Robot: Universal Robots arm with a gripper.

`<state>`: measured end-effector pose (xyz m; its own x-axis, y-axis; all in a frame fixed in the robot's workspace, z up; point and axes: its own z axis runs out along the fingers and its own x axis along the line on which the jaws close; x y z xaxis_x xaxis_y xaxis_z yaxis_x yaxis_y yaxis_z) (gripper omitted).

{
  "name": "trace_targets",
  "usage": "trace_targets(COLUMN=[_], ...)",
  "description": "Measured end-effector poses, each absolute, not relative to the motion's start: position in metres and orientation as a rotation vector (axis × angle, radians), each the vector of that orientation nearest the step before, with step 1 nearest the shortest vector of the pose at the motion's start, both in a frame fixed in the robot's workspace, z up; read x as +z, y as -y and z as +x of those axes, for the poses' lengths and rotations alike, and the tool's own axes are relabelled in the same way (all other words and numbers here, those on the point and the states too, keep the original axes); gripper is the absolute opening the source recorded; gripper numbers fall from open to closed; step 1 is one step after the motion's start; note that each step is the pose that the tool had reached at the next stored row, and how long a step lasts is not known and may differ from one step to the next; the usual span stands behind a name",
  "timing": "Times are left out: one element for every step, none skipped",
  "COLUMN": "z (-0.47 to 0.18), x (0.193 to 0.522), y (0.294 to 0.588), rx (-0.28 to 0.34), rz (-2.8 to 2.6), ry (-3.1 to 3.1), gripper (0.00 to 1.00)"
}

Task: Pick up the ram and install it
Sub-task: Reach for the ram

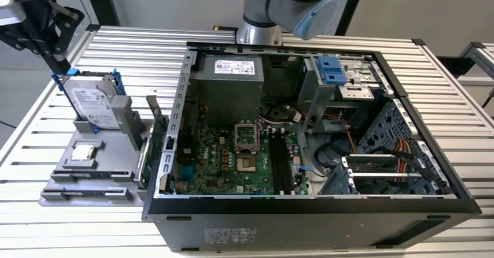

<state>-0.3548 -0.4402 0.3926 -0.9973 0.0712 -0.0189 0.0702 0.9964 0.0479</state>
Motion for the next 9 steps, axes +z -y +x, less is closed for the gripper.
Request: trace_targets(z=[-0.3548,-0.3548,-0.3548,-0.3548,-0.3548,-0.3548,-0.3548,-0.3548,-0.3548], x=[0.3926,0.3926,0.3926,0.3926,0.3926,0.3926,0.3926,0.3926,0.3926], y=[0.4409,0.4413,0.4418,0.4426,0.4434,0.4445,0.4459,0.4476,0.4489], rx=[0.074,0.074,0.074,0.074,0.074,0.074,0.074,0.074,0.074], rz=[0.110,0.110,0.110,0.110,0.110,0.110,0.110,0.110,0.110], ry=[-3.118,-3.118,-3.118,-3.118,-3.118,-3.118,-3.118,-3.118,-3.118], gripper=[0.00,0.00,0.00,0.00,0.00,0.00,0.00,0.00,0.00])
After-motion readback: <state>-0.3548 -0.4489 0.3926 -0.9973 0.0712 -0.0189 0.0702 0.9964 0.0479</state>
